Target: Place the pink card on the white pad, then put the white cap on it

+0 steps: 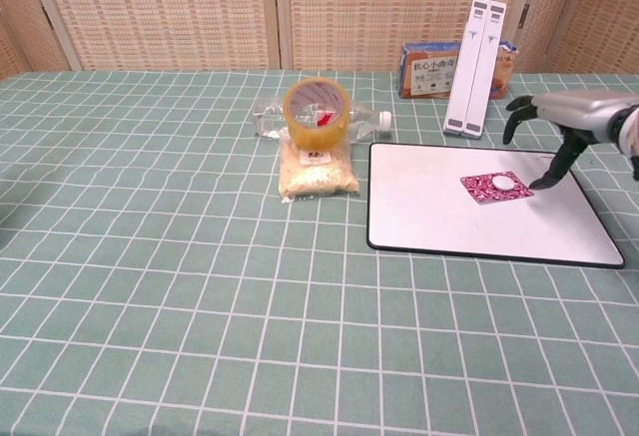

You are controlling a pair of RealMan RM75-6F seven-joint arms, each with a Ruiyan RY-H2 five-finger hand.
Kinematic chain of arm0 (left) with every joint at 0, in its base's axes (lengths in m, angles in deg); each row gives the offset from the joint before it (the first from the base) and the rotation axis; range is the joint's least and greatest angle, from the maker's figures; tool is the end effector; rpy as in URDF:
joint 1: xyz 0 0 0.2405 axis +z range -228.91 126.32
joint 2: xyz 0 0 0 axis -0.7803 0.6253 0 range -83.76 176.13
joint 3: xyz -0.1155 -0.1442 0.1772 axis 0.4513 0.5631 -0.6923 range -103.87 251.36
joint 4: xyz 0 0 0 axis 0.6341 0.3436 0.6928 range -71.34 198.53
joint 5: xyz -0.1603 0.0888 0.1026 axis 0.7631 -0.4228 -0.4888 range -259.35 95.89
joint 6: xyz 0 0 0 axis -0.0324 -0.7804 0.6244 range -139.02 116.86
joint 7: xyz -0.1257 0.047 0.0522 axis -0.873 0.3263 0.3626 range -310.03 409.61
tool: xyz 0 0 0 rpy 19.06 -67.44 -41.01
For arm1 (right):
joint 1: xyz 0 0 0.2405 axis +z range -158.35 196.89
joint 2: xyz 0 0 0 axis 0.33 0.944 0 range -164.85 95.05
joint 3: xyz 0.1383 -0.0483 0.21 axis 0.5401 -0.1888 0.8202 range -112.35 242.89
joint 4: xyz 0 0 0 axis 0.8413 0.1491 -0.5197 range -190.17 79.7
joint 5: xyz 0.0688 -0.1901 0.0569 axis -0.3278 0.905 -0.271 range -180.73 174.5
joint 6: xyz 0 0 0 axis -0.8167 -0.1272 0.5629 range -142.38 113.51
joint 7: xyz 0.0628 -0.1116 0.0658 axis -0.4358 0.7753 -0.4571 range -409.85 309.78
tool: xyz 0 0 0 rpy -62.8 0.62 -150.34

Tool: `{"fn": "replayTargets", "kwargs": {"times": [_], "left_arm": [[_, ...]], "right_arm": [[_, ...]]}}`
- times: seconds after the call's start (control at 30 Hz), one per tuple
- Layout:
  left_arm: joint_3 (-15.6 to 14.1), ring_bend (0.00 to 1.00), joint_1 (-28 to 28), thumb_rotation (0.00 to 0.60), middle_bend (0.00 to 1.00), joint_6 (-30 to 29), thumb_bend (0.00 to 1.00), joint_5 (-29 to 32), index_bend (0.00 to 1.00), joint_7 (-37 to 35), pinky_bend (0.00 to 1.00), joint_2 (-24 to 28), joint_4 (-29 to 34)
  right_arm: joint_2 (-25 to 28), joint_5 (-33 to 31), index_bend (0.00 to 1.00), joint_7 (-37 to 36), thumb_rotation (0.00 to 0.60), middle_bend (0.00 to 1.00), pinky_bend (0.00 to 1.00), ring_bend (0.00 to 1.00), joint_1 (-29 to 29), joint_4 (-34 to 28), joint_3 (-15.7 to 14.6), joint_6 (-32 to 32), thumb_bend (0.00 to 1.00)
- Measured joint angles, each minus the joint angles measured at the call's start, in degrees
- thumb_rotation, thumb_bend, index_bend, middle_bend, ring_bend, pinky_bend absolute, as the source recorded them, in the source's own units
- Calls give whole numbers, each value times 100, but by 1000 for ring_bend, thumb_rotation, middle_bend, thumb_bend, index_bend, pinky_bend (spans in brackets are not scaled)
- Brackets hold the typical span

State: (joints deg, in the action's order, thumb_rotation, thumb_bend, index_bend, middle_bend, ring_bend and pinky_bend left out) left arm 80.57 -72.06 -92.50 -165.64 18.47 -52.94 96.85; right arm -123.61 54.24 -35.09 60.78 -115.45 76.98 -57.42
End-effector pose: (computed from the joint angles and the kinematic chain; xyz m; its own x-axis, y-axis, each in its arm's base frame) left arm -0.3537 0.2990 0.0724 0.2358 -0.1286 0.9633 0.9586 -0.1318 -0.2522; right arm -0.2603 -0.4055 0.0254 0.5403 -0.3049 0.7843 -0.8374 -0.1027 0.5369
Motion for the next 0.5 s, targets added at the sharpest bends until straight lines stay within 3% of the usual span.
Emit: {"fn": "replayTargets", "kwargs": {"times": [0.13,0.27,0.37,0.5], "left_arm": [[-10,0,-7,600,72,15,235,-8,128,-4,0,-13,-31],[-13,0,-27,600,72,57,234,-6,128,5,0,-37,-55],[-14,0,-33,600,72,86,234,-4,128,-58,0,-30,-23],[-14,0,-34,600,72,-5,234,-28,129,-51,0,-22,20]], "right_arm": [[294,77,313,-141,600,0,0,0,-406,-125,-20,-651,123],[488,248,304,-754,600,0,0,0,-966,-35,-105,-1251,119],[527,450,303,-1480,600,0,0,0,-1382,273,-214,-1543,107],[367,743,301,-2572,600,0,0,0,-1820,1132,-313,-1912,93]]}}
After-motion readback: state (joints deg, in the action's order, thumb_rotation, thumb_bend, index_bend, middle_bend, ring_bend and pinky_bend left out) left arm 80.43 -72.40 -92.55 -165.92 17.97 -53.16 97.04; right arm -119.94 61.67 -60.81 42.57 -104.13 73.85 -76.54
